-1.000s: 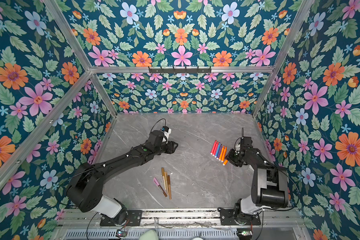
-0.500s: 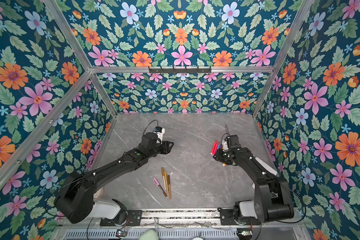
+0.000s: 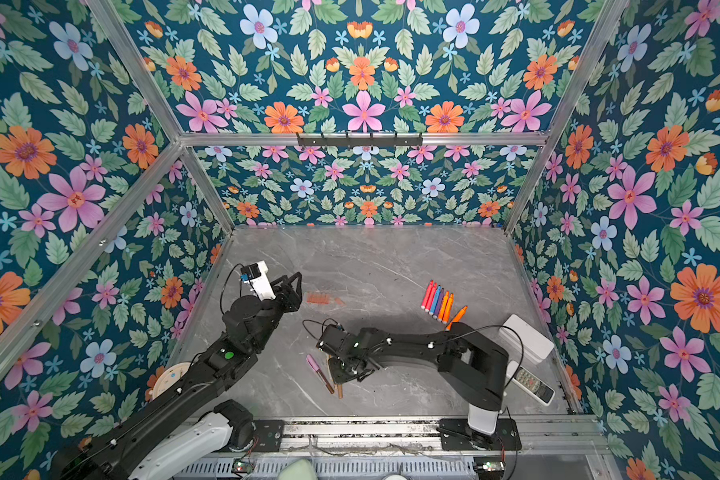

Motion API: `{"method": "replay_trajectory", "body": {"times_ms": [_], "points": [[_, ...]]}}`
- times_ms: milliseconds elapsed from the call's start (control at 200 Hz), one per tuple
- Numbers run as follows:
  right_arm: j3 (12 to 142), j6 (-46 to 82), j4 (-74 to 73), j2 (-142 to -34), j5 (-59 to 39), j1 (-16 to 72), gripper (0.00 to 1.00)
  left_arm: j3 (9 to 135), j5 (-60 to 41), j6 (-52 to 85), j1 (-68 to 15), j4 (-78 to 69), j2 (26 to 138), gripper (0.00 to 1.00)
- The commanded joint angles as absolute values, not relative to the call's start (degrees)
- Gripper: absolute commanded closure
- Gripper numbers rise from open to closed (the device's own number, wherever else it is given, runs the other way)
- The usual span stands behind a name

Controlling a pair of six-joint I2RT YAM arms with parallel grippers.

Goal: Open the pen caps
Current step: 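Move the right gripper over the pen bundle while the left gripper rises, then grasp the brown clipped pen in the bundle with the right gripper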

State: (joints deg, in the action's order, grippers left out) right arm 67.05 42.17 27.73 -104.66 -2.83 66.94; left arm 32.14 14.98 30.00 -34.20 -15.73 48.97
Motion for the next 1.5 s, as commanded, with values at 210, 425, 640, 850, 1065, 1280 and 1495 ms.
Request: {"method": "replay_trajectory", "body": {"times_ms": [210, 425, 640, 850, 1065, 1280, 1495], "points": [[69.5, 46.5, 30.7, -109.3, -0.2, 68.9, 0.7, 32.2, 14.4, 29.5, -34.1, -13.4, 48.2, 0.49], [67.6, 47.9, 31.3, -108.8, 0.3, 69.1, 0.73, 32.3, 14.5, 28.8, -34.1, -13.0, 47.9, 0.49], [63.1, 48.3, 28.4, -104.7, -1.0, 69.3, 0.6, 32.3, 14.3, 28.6, -34.1, -13.3, 48.7, 0.49], [61.0, 48.6, 27.5, -101.6, -1.5, 69.4, 0.56, 32.7, 13.8, 28.7, -34.2, -13.9, 49.9, 0.49], [59.9, 49.6, 29.4, -102.1, -0.3, 69.9, 0.69, 33.0, 13.3, 28.7, -34.1, -14.4, 50.8, 0.49], [65.7, 50.1, 38.9, -107.6, 6.5, 71.3, 0.79, 33.4, 13.0, 29.0, -34.1, -14.6, 51.4, 0.49], [67.7, 50.0, 39.2, -111.9, 6.7, 71.4, 0.83, 34.3, 14.2, 27.9, -34.1, -13.3, 50.6, 0.49]]}}
